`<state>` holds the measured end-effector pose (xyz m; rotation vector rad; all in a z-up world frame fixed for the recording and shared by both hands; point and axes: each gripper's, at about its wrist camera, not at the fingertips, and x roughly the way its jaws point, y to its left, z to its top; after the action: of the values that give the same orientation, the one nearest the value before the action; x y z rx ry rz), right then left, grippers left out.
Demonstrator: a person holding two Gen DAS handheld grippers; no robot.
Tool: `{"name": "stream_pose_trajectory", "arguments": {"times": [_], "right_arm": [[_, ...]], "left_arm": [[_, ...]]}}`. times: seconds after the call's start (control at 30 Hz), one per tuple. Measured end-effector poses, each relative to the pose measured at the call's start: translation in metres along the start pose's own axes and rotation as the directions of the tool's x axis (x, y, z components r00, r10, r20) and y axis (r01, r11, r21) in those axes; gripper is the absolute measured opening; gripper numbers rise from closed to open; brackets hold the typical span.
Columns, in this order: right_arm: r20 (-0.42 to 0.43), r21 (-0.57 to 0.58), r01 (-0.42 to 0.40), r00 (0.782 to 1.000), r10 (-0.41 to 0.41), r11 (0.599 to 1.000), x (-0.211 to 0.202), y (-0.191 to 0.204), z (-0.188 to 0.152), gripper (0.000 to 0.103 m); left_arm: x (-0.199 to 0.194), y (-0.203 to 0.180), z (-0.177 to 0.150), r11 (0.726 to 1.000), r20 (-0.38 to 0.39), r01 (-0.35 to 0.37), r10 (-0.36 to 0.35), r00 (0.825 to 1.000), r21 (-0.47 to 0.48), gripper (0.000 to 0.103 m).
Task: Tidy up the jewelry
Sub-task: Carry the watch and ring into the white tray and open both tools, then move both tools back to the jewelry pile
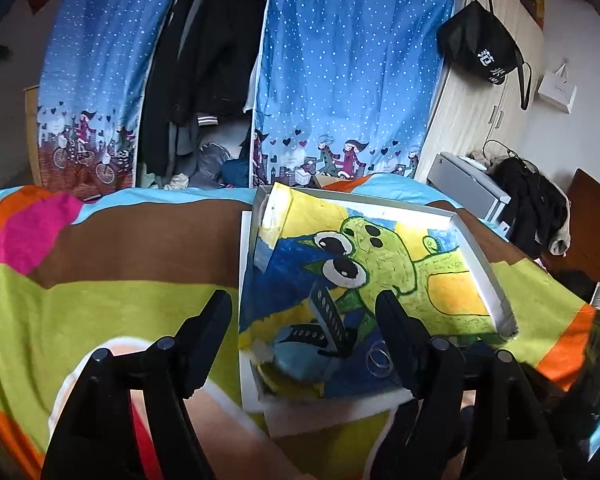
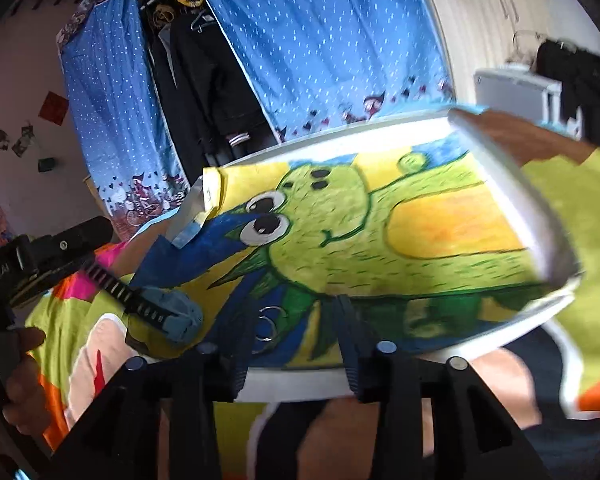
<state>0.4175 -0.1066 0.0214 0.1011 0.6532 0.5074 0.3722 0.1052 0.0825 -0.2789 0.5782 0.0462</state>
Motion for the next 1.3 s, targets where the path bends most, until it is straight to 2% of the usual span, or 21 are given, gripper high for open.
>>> {"name": "stream_pose_trajectory", "arguments": {"times": [0.03,0.07,0.1,0.13,0.17,0.2,0.27,0.3,0.37,0.47,0.73,0.93,1.07,1.3], "right_arm": [[0.011,-0.01,0.018,1.0,-0.018,1.0,-0.01,-0.001,-0.001,0.041],[0.026,-0.016,0.028,0.999,-0.028,0.999,-0.021,-0.001,-0.002,0.052],[0.045,-0.021,0.041,0.998,-0.04,0.999,-0.034,-0.002,-0.003,0.059],[0.068,-0.028,0.051,0.996,-0.049,0.998,-0.047,-0.002,-0.006,0.069],[0.087,-0.037,0.054,0.995,-0.05,0.998,-0.058,-0.001,-0.007,0.074],[0.111,-0.052,0.057,0.993,-0.051,0.997,-0.074,0.0,-0.01,0.075],[0.15,-0.073,0.075,0.987,-0.063,0.995,-0.098,0.004,-0.014,0.084],[0.172,-0.083,0.077,0.983,-0.061,0.994,-0.113,0.006,-0.018,0.087],[0.205,-0.099,0.076,0.977,-0.054,0.992,-0.139,0.01,-0.025,0.097],[0.248,-0.111,0.093,0.967,-0.063,0.989,-0.172,0.015,-0.037,0.103],[0.311,-0.14,0.139,0.946,-0.09,0.98,-0.245,0.025,-0.084,0.103],[0.315,-0.134,0.158,0.943,-0.109,0.978,-0.28,0.021,-0.139,0.103],[0.214,-0.095,0.158,0.968,-0.135,0.983,-0.285,0.011,-0.176,0.103],[0.059,-0.095,0.173,0.984,-0.168,0.98,-0.281,-0.004,-0.233,0.103]], "left_arm": [[-0.006,-0.002,-0.002,1.0,0.007,-0.002,0.002,1.0,-0.002,0.076],[-0.014,-0.004,-0.005,1.0,0.019,-0.004,0.005,1.0,-0.008,0.082],[-0.024,-0.007,-0.009,1.0,0.039,-0.004,0.005,0.999,-0.015,0.088],[-0.033,-0.009,-0.013,1.0,0.053,-0.002,0.003,0.999,-0.014,0.09],[-0.045,-0.012,-0.018,1.0,0.073,0.004,-0.003,0.997,-0.009,0.09],[-0.053,-0.015,-0.022,1.0,0.083,0.006,-0.006,0.996,0.002,0.09],[-0.074,-0.025,-0.035,0.999,0.105,0.001,-0.006,0.994,0.04,0.092],[-0.082,-0.029,-0.041,0.998,0.113,-0.006,0.0,0.994,0.055,0.098],[-0.102,-0.038,-0.055,0.996,0.143,-0.017,0.005,0.99,0.085,0.101],[-0.13,-0.05,-0.077,0.991,0.18,-0.027,0.003,0.984,0.13,0.101],[-0.179,-0.07,-0.14,0.98,0.176,0.006,-0.042,0.984,0.199,0.101],[-0.195,-0.08,-0.188,0.967,0.091,0.055,-0.08,0.993,0.25,0.101],[-0.193,-0.083,-0.219,0.955,0.009,0.082,-0.088,0.996,0.285,0.101],[-0.181,-0.086,-0.263,0.927,-0.115,0.14,-0.106,0.988,0.349,0.101]]}}
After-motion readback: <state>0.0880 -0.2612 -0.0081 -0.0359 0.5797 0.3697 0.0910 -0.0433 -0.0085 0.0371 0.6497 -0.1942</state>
